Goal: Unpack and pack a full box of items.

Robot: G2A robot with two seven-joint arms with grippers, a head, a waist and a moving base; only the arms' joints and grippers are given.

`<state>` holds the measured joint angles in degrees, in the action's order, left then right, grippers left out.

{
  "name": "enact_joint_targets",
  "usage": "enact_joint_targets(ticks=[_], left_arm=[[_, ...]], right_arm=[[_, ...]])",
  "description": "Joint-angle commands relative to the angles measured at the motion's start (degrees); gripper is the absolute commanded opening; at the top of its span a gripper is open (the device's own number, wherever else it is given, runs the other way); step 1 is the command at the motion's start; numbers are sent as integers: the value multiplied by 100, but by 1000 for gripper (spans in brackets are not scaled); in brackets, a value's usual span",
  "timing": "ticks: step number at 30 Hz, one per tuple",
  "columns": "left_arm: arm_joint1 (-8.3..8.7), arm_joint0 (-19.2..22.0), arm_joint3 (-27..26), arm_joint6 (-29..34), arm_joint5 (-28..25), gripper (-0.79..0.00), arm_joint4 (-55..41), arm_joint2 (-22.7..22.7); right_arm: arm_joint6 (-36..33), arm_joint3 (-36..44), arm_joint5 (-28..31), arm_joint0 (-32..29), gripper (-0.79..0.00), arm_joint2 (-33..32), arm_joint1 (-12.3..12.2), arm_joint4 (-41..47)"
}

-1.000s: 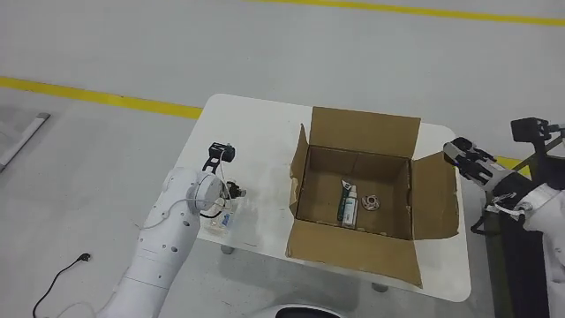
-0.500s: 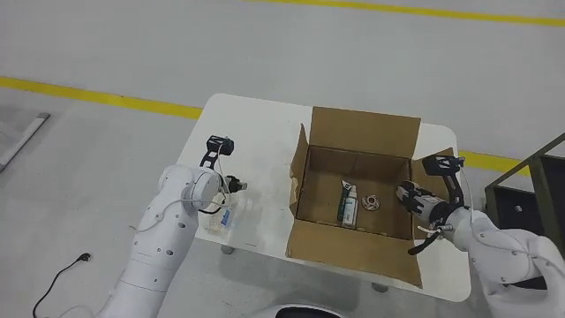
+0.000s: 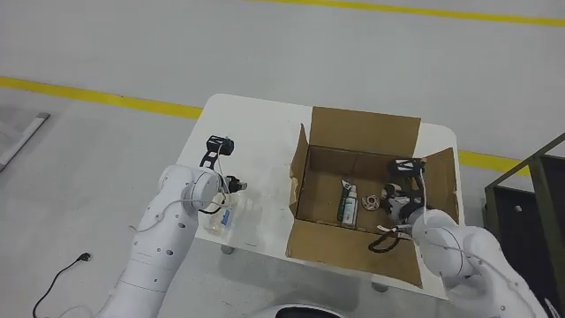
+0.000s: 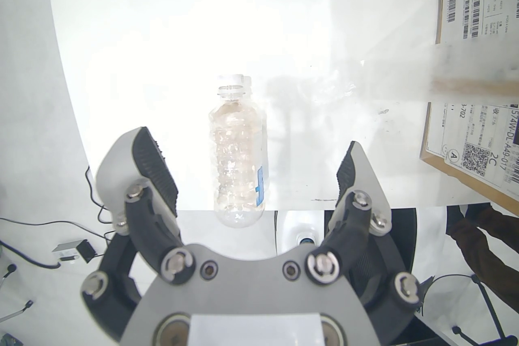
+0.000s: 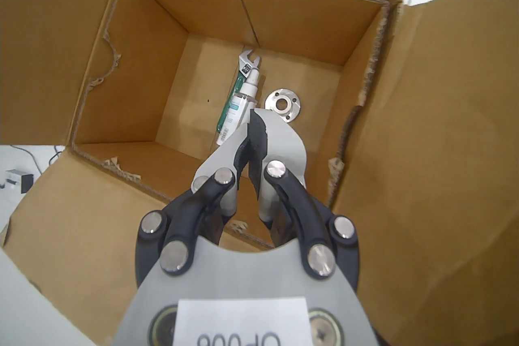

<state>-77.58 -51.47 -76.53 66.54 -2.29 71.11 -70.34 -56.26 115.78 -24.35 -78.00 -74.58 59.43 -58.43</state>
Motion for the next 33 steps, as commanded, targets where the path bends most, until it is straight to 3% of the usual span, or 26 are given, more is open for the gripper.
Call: enact_joint_targets(ticks=[1,3,5,6,7,8,13,14,33], left_arm=[[0,0,0,0,0,0,0,0],[0,0,0,0,0,0,0,0],[0,0,0,0,0,0,0,0],[0,0,0,0,0,0,0,0],[0,0,0,0,0,0,0,0],[0,0,0,0,0,0,0,0],[0,0,0,0,0,0,0,0],[0,0,0,0,0,0,0,0],[0,0,0,0,0,0,0,0]], right_arm=[[-181,-410,-453,464,-785,589,88,-216],[-421,-860,-700,896,-686,1009,170,-530],[-650,-1209,-897,1226,-662,1305,250,-681],[-750,-1389,-1000,1353,-585,1399,287,-702],[-807,-1528,-1046,1463,-560,1488,320,-718],[-852,-1695,-1070,1546,-471,1567,350,-731],[-882,-2234,-1029,1800,-409,1814,474,-657],[-876,-2318,-989,1834,-302,1837,493,-618],[-523,-3574,-837,2208,-406,2304,859,-294]])
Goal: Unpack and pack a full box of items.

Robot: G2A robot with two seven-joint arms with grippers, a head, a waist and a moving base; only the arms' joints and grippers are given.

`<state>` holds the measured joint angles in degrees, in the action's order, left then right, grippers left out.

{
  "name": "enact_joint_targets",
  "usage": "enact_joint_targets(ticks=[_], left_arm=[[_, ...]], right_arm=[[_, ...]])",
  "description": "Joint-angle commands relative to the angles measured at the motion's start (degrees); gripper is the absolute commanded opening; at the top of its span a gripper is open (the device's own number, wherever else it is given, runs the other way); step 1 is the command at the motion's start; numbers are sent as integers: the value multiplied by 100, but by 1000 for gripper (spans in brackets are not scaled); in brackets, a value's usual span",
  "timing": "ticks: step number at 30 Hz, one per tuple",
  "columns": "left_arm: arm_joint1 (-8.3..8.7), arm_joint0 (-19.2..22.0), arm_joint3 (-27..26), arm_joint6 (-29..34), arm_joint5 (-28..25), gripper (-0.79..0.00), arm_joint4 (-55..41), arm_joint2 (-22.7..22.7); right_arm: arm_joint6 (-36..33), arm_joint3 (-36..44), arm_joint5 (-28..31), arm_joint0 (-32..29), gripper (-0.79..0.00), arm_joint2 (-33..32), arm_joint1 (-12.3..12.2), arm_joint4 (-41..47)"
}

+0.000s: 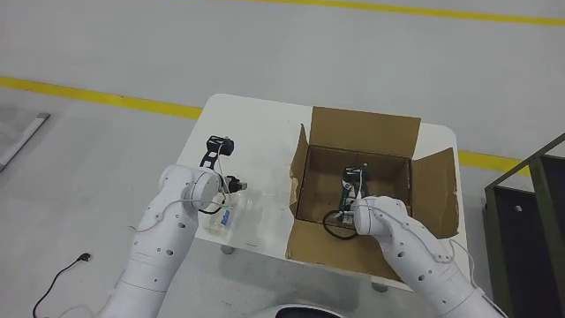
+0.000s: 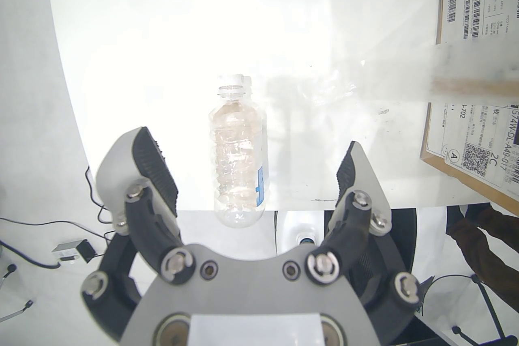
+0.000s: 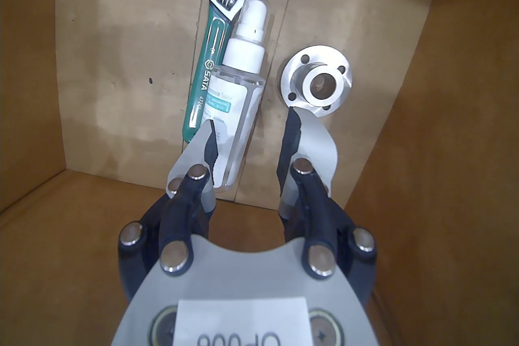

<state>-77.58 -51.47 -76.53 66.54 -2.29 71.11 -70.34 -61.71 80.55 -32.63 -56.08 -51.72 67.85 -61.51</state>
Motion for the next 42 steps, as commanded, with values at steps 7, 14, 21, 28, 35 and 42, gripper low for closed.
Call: enact_joint_targets(ticks=[7,14,21,28,35,42], left_arm=[[0,0,0,0,0,0,0,0],[0,0,0,0,0,0,0,0],[0,0,0,0,0,0,0,0],[0,0,0,0,0,0,0,0],[0,0,0,0,0,0,0,0],[0,0,0,0,0,0,0,0]], right_arm=[[257,-405,-28,137,-394,120,160,191],[377,-647,-21,207,-456,174,269,280],[372,-659,-20,199,-785,116,311,218],[296,-104,91,52,-785,-182,240,-79],[67,1614,246,-453,-785,-1093,21,-456],[111,3608,433,-1339,-785,-2857,-178,-24]])
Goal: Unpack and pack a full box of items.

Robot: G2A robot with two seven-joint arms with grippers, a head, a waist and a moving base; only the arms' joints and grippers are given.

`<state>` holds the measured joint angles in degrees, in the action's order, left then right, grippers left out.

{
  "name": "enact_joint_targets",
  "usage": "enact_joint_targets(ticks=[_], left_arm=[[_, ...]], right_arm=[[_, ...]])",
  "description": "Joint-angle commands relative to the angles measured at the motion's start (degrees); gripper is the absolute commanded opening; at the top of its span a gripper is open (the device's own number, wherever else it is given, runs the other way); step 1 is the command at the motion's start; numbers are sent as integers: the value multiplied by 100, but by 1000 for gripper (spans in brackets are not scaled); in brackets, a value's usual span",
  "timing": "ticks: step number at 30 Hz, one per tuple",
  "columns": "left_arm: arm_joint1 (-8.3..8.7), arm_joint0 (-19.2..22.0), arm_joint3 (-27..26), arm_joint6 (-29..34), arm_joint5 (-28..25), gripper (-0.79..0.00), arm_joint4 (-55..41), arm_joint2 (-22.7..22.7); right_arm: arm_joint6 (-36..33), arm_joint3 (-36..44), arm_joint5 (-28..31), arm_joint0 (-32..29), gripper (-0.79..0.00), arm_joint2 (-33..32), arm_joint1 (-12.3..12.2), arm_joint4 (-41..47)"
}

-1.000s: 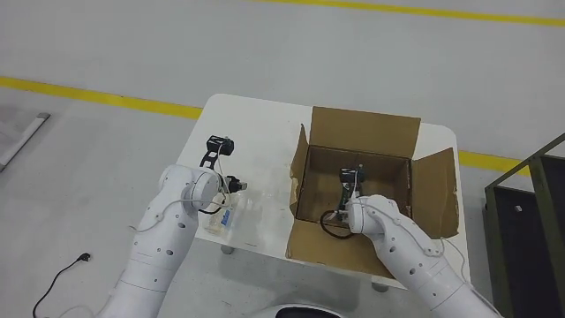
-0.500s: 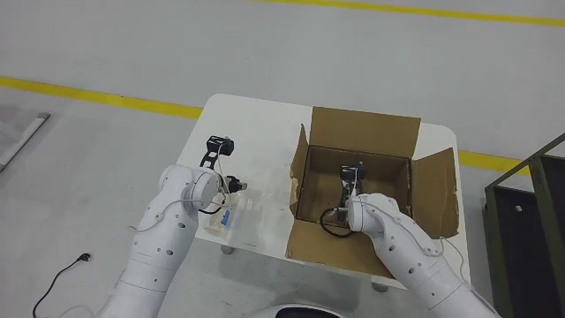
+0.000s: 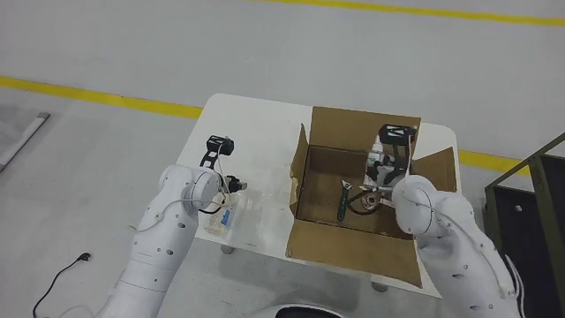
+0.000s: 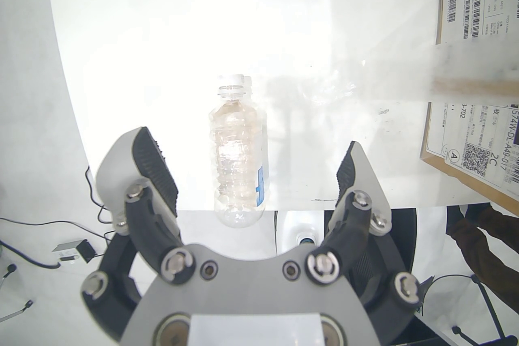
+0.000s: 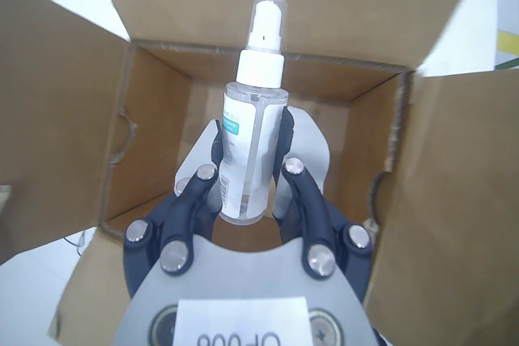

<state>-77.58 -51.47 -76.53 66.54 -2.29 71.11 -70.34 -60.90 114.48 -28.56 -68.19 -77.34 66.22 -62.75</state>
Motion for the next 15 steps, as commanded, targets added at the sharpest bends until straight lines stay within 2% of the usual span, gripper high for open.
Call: enact_joint_targets(ticks=[1,4,8,12,15], left_arm=[[0,0,0,0,0,0,0,0],[0,0,0,0,0,0,0,0],[0,0,0,0,0,0,0,0],[0,0,0,0,0,0,0,0],[0,0,0,0,0,0,0,0]], right_arm=[[76,374,14,-259,-785,-560,-27,249],[351,719,-14,-616,-785,-1279,-30,923],[1013,818,-25,-1122,-785,-2204,35,2408],[1507,989,136,-1683,-785,-2939,80,3257],[1712,1091,250,-2141,-785,-3459,95,3497]])
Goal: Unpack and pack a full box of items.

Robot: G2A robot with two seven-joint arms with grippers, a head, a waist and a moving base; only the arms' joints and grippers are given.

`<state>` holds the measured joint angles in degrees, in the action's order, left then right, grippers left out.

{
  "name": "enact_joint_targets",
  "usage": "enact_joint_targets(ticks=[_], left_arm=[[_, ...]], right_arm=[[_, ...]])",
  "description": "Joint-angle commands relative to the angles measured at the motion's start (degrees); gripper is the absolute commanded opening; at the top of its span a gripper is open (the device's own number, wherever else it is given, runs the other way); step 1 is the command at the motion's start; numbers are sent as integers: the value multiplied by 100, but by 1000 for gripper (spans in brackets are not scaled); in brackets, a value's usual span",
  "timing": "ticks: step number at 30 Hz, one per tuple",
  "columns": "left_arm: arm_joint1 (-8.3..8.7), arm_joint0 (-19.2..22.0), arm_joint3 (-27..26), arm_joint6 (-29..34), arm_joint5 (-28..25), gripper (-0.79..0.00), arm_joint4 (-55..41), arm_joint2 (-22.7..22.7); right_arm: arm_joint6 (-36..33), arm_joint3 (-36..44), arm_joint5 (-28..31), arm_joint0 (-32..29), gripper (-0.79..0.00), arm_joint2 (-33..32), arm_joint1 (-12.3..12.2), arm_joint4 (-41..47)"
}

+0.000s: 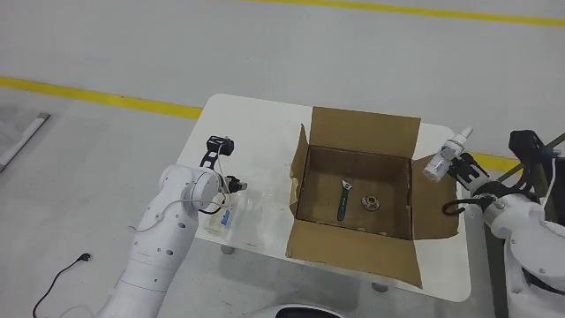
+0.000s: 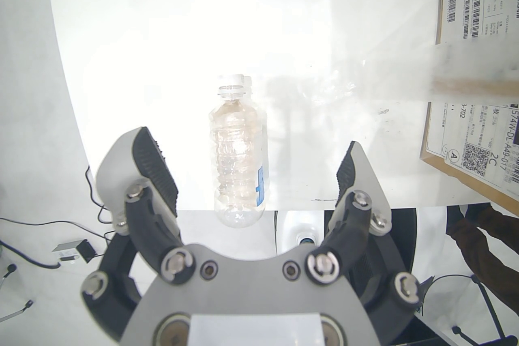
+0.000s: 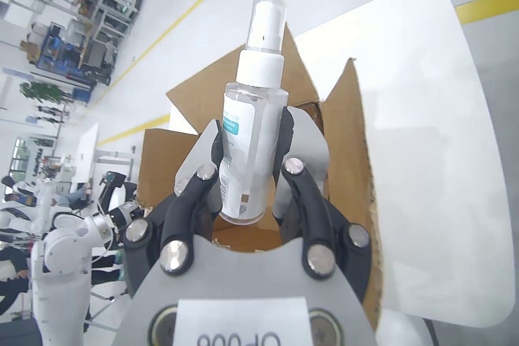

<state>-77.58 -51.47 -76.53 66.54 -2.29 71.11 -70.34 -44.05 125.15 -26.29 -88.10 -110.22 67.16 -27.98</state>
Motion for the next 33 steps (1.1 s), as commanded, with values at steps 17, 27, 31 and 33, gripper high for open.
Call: enact_joint_targets(ticks=[17,27,31,33], left_arm=[[0,0,0,0,0,0,0,0],[0,0,0,0,0,0,0,0],[0,0,0,0,0,0,0,0],[0,0,0,0,0,0,0,0]], right_arm=[[-559,-387,1256,-2010,-785,-650,-57,-1322],[-955,-1551,1770,-1769,-785,638,-113,-2755],[-839,-1859,1761,-1562,-785,974,-107,-3084],[-777,-1984,1794,-1475,-785,1097,-102,-3138]])
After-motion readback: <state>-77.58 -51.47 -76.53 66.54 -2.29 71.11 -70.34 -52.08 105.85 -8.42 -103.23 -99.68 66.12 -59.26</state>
